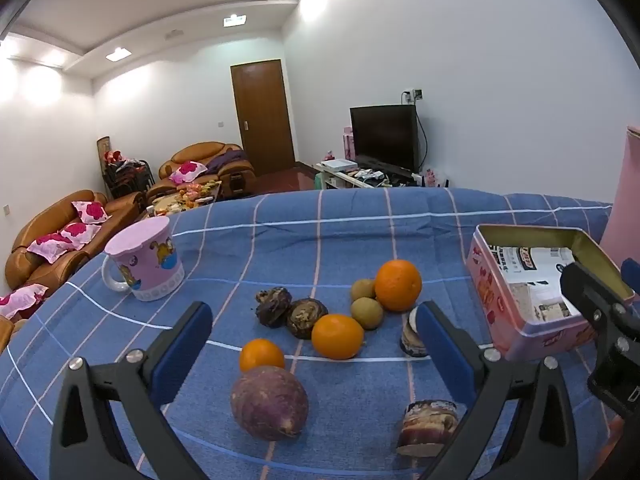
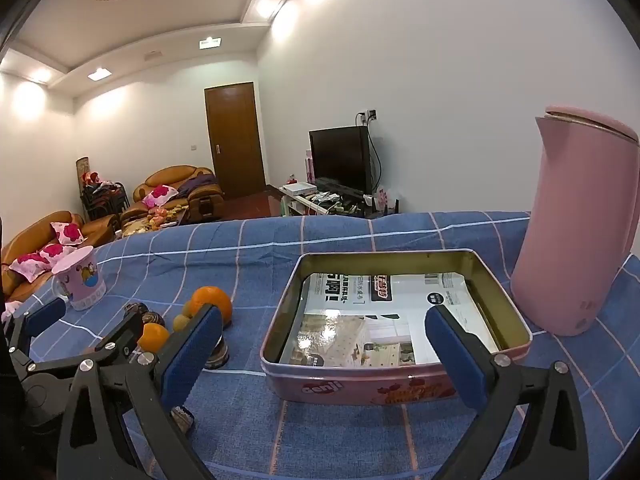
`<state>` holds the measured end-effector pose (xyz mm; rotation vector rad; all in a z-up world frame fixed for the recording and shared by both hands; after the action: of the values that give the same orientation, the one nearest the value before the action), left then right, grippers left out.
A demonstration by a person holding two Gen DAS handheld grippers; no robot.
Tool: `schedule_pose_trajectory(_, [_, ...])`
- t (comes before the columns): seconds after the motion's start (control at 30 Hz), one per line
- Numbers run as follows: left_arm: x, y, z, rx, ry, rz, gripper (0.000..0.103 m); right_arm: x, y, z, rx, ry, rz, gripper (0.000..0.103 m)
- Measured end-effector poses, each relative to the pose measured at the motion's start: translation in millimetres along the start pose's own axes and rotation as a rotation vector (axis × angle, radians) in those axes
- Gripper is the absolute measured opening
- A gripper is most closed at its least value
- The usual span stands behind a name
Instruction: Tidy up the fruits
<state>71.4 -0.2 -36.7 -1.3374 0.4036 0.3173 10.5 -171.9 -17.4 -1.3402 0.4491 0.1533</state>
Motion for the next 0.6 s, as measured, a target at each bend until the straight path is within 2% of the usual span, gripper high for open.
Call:
schedule_pose_trajectory(0.27, [-2.9, 3.7, -10.7, 0.018, 0.010, 0.002, 0.103, -2.1, 5.6, -1.8, -0.002, 0.004, 0.003, 0.102])
schedule_pose_trajectory(0.6, [0.9, 3.7, -4.4, -0.004, 0.031, 0.010, 0.103, 3.0, 2.5, -3.4, 0.014, 0.002, 0.018, 0.102])
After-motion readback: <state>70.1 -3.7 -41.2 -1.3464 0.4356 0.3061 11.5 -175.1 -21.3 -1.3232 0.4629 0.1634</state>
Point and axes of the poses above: each gripper's, at about its wrist camera, not at the fingertips, and x roughly the way its jaws point, z to its left, y to its underside, the point moved 8 cm from there along x, roughly the way its jaws point, and after that the axes turned 5 degrees about x, right-handed, at the moved point
